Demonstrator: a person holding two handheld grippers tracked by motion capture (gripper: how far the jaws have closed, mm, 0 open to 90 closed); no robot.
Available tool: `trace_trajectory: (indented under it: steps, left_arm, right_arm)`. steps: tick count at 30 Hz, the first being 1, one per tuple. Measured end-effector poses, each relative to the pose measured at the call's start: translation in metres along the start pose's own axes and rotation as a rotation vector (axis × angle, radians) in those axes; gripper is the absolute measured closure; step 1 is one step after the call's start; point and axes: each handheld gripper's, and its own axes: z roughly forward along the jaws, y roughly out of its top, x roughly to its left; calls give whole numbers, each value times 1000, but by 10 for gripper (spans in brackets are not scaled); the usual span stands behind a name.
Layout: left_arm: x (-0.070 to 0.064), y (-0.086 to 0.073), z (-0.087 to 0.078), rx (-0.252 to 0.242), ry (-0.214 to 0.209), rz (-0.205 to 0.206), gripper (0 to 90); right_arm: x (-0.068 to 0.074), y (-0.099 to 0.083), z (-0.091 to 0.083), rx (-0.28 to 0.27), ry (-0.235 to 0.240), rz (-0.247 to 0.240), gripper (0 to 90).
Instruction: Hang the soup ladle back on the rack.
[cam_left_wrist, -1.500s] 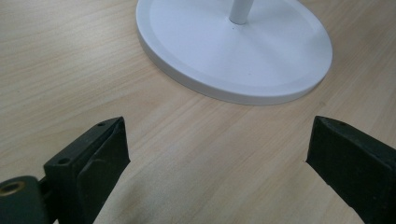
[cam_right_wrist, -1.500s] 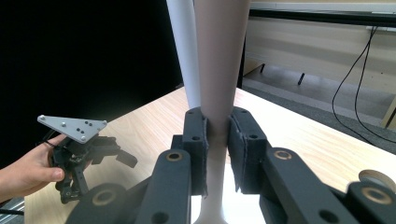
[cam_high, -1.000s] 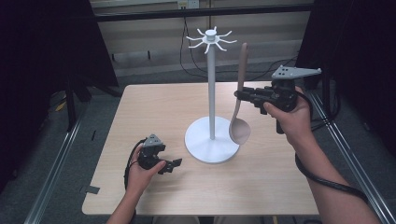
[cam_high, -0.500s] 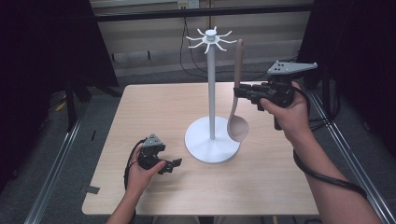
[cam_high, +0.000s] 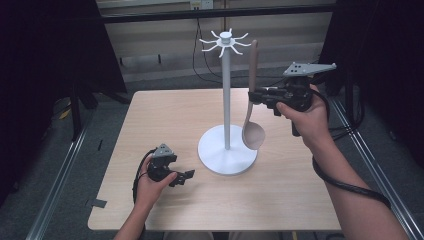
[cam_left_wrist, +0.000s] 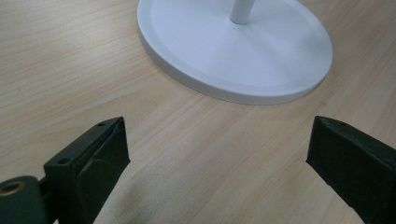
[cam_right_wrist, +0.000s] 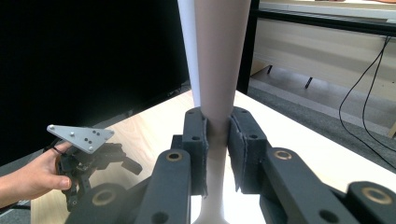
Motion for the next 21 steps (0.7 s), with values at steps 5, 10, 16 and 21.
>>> trace_trajectory:
  steps: [5,10,16,21]
  left_arm:
    - [0,0,0,0,1,0,52]
    - [1,0,0,0,4,0,52]
    - [1,0,-1,0,4,2,52]
    - [1,0,-1,-2,4,-1,52]
  right_arm:
    - [0,0,3,-1,8,2,778]
    - [1,2,4,-4,18,2,778]
    - [0,2,7,0,21,2,778]
    - [0,1,11,-8,29,7,778]
